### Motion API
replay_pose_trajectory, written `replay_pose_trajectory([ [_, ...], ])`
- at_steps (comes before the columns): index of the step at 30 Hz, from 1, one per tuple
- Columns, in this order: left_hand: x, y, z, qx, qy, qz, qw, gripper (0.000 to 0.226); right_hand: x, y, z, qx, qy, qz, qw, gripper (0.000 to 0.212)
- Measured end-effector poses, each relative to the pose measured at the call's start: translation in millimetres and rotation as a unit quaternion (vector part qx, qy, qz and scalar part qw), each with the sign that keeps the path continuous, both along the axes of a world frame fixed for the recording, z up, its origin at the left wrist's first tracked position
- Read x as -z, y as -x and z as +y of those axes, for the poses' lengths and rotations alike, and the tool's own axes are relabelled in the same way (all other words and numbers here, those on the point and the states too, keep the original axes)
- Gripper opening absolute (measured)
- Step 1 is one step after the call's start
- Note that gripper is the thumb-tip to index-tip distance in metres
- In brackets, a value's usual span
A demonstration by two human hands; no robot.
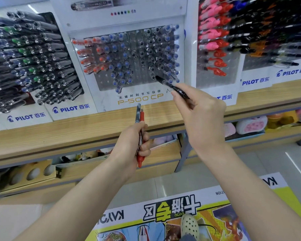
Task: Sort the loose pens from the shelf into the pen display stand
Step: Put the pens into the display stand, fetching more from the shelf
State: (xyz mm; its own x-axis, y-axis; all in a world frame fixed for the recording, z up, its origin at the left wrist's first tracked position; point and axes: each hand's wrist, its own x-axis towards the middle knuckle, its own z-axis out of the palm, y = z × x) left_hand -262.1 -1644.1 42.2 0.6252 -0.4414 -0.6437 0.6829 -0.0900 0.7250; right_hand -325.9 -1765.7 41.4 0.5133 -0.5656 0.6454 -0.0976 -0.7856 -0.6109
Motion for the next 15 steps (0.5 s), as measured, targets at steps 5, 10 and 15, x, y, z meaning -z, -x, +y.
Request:
replay_pose_trajectory([
  [5, 1, -2, 2, 0.006, -0.008, -0.019, 1.0, 0.013, -1, -13, -2, 0.011, 0.04, 0.02, 0.999, 0.016],
  [10, 1, -2, 5, 0.011, -0.01, -0.019, 1.0, 0.009, -1, -11, -4, 0.022, 0.079, 0.036, 0.996, 0.014],
  [15, 1, -5, 3, 0.006, -0.002, -0.012, 1.0, 0.008, 0, -8, -6, 0.025, 0.099, 0.032, 0.994, 0.015],
])
